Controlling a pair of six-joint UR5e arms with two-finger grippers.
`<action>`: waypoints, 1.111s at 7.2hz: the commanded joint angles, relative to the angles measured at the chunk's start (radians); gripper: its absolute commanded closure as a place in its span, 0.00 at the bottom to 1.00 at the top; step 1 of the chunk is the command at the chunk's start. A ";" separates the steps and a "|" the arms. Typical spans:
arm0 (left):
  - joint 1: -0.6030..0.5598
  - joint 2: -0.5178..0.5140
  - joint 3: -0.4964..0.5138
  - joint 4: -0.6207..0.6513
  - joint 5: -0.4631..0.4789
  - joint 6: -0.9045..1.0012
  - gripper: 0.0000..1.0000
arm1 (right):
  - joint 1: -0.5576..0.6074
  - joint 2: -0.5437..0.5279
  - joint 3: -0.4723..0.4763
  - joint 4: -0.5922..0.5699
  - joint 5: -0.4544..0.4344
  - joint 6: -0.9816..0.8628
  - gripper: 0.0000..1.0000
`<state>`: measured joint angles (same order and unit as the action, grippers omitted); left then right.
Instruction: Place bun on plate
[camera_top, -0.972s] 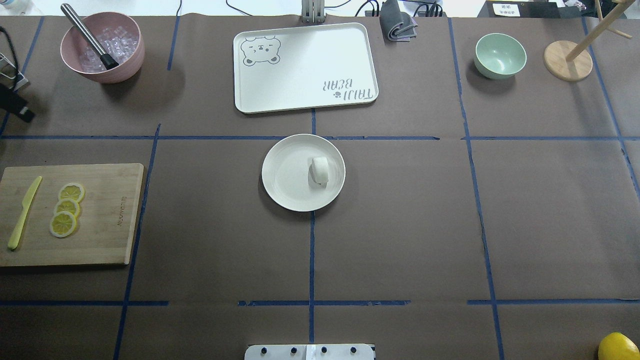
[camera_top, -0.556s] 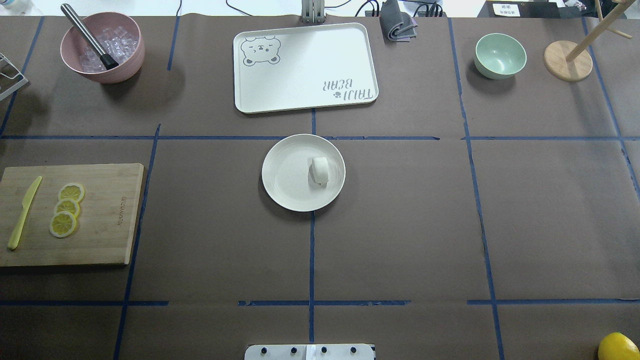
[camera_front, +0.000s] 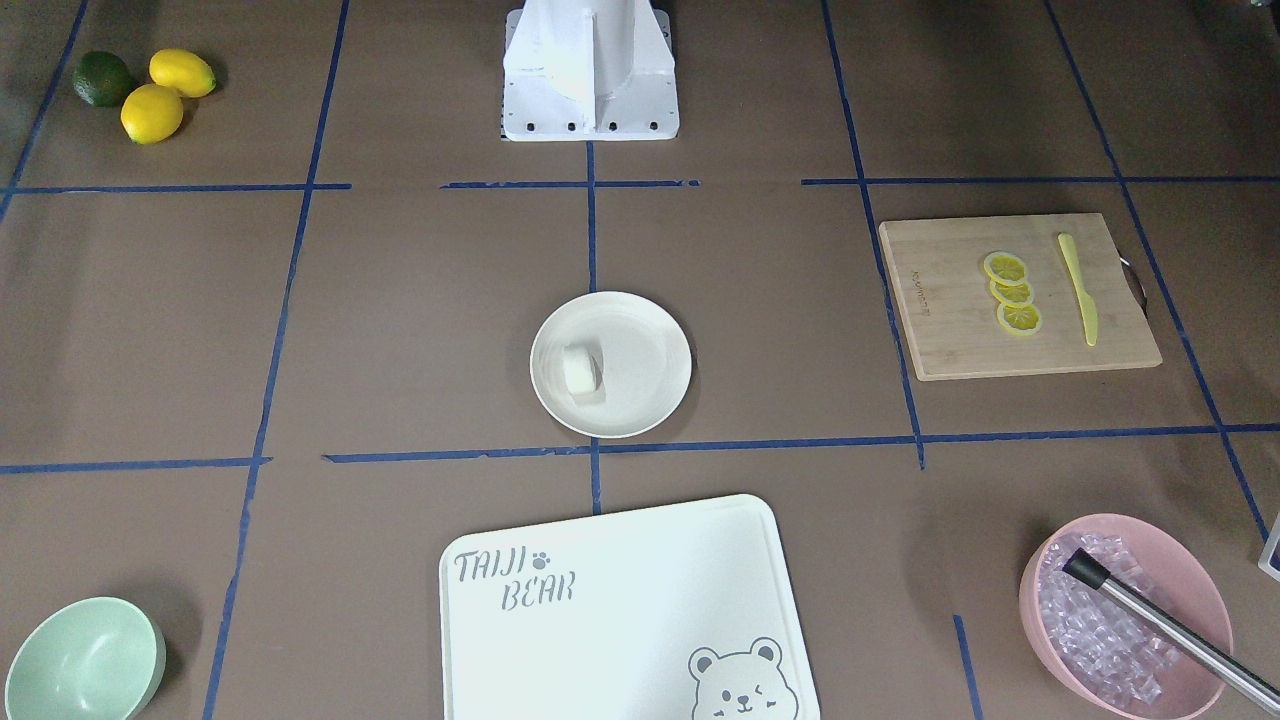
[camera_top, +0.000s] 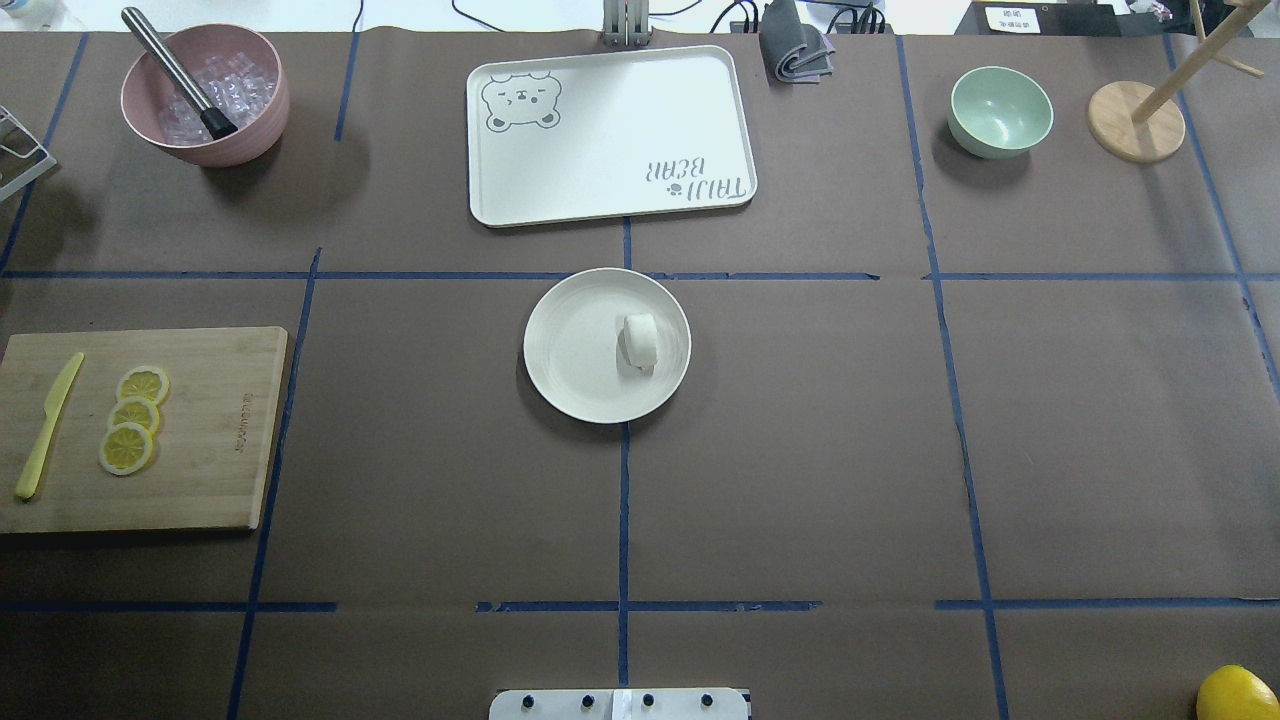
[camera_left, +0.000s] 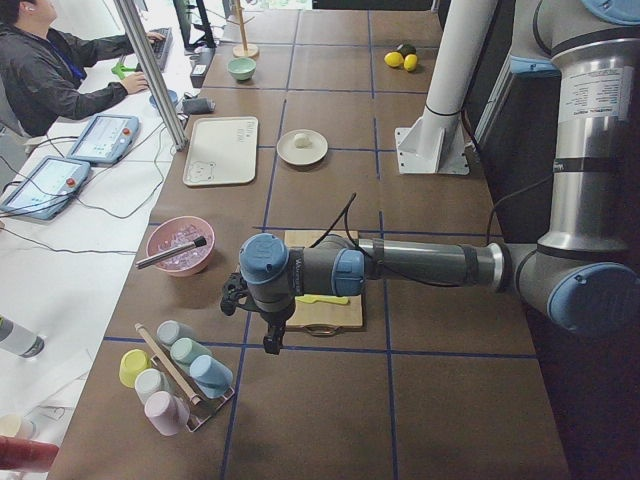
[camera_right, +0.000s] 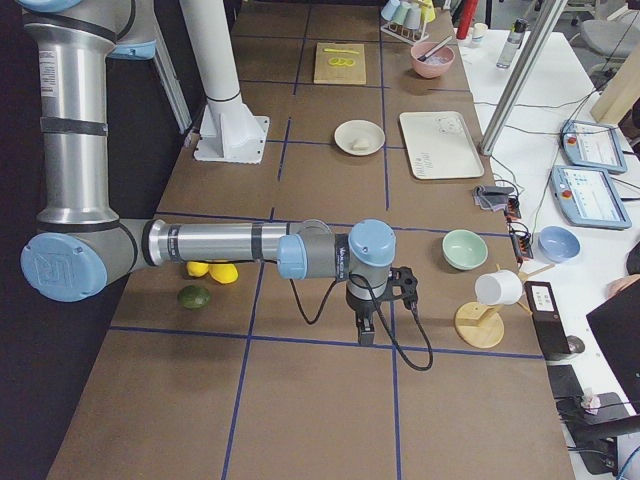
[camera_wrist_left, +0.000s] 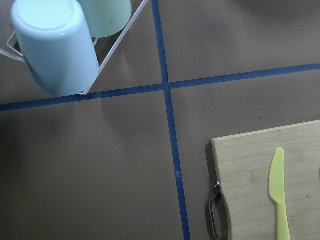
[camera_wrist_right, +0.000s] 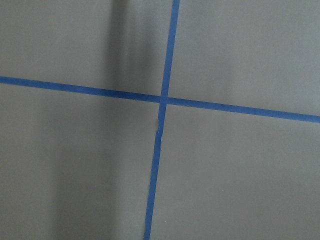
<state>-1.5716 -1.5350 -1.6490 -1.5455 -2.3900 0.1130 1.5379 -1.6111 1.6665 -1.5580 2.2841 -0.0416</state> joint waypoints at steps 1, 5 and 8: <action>-0.002 0.001 -0.012 0.004 0.003 -0.012 0.00 | 0.001 -0.006 -0.001 0.001 0.000 -0.001 0.00; -0.001 0.016 -0.005 0.005 0.006 -0.006 0.00 | 0.001 -0.019 0.001 0.001 0.000 -0.001 0.00; -0.001 0.018 -0.005 0.005 0.006 -0.006 0.00 | 0.001 -0.019 0.001 0.001 0.000 -0.001 0.00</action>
<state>-1.5714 -1.5187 -1.6529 -1.5401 -2.3839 0.1073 1.5385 -1.6303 1.6674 -1.5571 2.2841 -0.0429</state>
